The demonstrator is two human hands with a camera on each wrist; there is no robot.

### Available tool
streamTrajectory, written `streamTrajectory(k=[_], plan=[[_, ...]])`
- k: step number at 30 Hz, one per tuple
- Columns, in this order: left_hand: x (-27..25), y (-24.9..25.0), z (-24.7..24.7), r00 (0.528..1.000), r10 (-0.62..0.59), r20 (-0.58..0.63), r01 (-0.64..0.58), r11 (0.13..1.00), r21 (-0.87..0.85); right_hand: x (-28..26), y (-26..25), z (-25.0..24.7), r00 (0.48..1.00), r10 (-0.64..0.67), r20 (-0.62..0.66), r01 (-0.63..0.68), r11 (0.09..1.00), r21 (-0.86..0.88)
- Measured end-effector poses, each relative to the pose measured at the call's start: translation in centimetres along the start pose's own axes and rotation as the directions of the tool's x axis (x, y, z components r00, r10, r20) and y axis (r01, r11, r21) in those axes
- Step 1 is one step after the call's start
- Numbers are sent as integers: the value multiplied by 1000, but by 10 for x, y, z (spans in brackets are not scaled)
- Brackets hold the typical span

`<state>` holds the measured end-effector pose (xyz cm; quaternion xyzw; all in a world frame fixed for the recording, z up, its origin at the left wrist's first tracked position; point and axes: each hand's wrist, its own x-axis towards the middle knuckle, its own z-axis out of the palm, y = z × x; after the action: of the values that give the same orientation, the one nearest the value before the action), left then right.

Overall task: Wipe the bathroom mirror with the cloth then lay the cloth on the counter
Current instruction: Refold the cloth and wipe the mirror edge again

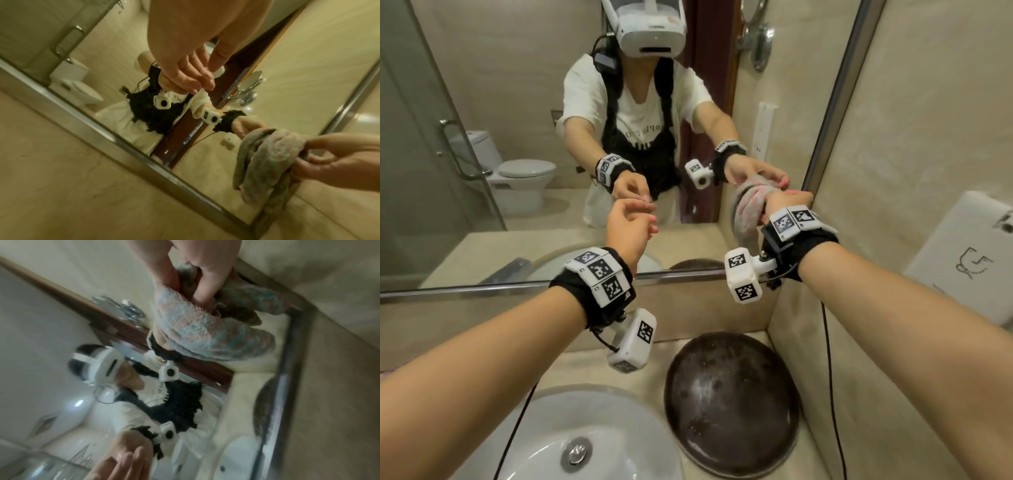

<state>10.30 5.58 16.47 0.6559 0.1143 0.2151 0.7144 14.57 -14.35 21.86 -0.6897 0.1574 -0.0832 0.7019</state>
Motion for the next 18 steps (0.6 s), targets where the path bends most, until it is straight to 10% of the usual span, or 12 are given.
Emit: streamTrajectory(k=[5, 10, 15, 18], plan=[[8, 41, 9, 997, 81, 5, -80, 991, -107, -15, -88, 14, 828, -414, -379, 448, 894, 4], [15, 79, 12, 978, 206, 11, -203, 971, -125, -24, -149, 13, 722, -679, -132, 608, 714, -347], [19, 110, 11, 947, 321, 24, -315, 938, -147, -37, -204, 12, 489, -847, 209, 571, 129, -811], [23, 131, 12, 901, 432, 38, -425, 897, -122, -35, -247, 22, 461, -830, 313, 599, 31, -800]])
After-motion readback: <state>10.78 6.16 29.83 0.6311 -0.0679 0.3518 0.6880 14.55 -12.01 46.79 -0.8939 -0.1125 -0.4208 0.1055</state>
